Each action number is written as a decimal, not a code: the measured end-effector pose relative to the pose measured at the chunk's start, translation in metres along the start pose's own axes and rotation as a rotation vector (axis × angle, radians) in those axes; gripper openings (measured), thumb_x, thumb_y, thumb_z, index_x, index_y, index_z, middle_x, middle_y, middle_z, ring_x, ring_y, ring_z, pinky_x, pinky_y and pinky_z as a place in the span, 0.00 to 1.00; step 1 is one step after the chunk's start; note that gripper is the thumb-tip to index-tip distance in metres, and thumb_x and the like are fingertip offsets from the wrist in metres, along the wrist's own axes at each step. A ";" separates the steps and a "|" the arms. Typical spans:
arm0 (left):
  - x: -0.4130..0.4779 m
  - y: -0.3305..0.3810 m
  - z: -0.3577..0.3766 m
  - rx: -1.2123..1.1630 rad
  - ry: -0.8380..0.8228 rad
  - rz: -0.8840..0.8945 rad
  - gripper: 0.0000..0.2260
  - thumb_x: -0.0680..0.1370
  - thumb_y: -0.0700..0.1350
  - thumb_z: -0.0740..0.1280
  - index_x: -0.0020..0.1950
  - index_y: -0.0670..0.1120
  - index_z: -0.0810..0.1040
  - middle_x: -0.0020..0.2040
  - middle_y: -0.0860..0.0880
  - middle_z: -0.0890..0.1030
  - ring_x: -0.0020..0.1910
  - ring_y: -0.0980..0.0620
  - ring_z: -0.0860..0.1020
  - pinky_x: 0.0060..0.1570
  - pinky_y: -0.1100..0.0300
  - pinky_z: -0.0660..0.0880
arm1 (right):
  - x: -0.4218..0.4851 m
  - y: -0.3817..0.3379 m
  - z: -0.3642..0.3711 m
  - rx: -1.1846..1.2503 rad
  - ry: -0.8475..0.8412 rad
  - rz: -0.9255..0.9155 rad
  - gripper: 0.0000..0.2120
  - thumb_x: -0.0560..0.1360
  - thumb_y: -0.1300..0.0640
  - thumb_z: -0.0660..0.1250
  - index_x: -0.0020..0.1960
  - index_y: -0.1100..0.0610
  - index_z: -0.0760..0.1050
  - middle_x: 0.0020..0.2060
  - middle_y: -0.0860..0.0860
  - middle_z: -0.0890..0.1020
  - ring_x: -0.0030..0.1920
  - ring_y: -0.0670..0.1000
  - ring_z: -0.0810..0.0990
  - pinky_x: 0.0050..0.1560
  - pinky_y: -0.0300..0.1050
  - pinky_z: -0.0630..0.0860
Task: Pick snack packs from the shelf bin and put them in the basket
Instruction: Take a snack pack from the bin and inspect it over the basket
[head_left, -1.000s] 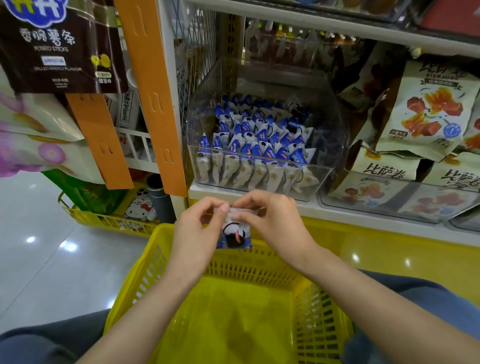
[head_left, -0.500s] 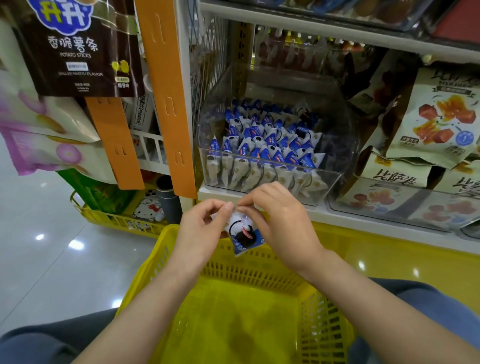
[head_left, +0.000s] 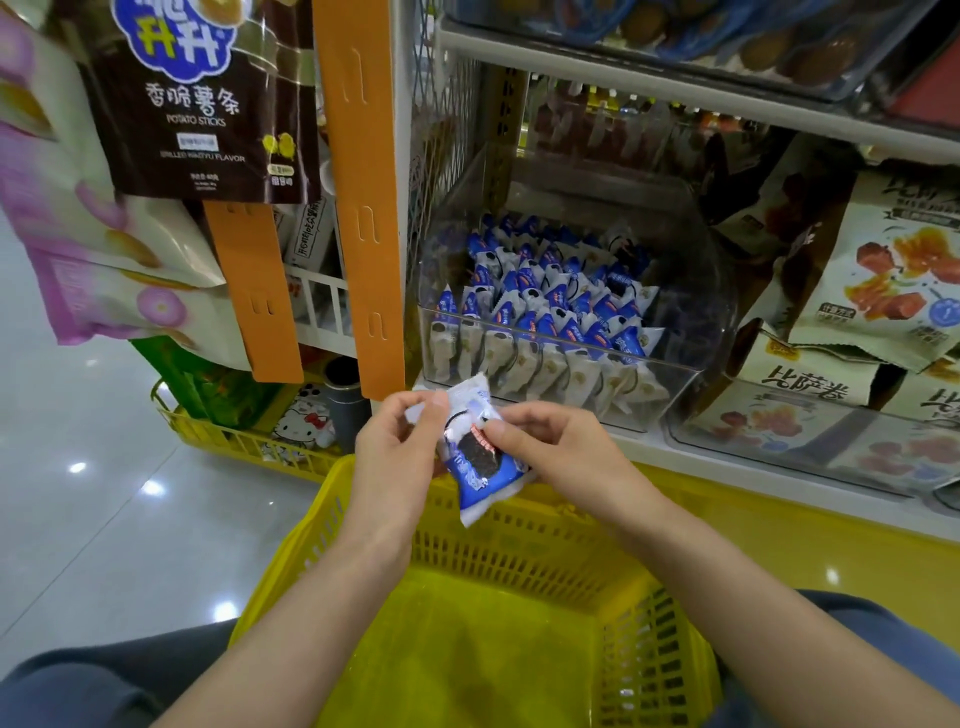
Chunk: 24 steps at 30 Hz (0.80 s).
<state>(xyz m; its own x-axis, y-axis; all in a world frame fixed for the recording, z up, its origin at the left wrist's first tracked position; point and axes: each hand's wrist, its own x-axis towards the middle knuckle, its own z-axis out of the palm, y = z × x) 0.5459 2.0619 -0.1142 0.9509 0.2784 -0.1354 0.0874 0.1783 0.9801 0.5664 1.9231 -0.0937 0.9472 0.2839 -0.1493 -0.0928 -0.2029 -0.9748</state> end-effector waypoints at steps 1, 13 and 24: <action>-0.001 0.001 0.001 -0.025 -0.054 -0.042 0.08 0.77 0.47 0.65 0.50 0.44 0.77 0.40 0.50 0.81 0.39 0.56 0.80 0.40 0.59 0.79 | 0.000 0.002 0.000 0.032 0.034 0.023 0.04 0.73 0.56 0.68 0.47 0.55 0.79 0.43 0.54 0.84 0.38 0.43 0.81 0.39 0.36 0.78; -0.007 0.013 -0.009 0.133 -0.148 0.081 0.08 0.76 0.45 0.67 0.54 0.53 0.75 0.51 0.53 0.81 0.51 0.57 0.79 0.46 0.66 0.76 | -0.008 -0.010 0.010 -0.330 0.115 -0.297 0.08 0.73 0.58 0.67 0.50 0.48 0.75 0.45 0.45 0.82 0.47 0.42 0.81 0.49 0.38 0.78; 0.013 0.037 -0.029 -0.065 -0.058 0.084 0.07 0.77 0.46 0.65 0.54 0.54 0.74 0.51 0.53 0.80 0.49 0.60 0.78 0.32 0.75 0.72 | 0.135 -0.062 -0.023 -0.805 0.257 -0.335 0.15 0.77 0.57 0.64 0.62 0.60 0.74 0.56 0.54 0.79 0.53 0.47 0.76 0.53 0.34 0.69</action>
<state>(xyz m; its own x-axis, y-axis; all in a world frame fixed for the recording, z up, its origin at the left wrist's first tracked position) 0.5533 2.0996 -0.0842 0.9697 0.2406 -0.0425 -0.0114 0.2183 0.9758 0.7070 1.9530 -0.0492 0.9342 0.2477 0.2568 0.3509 -0.7682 -0.5354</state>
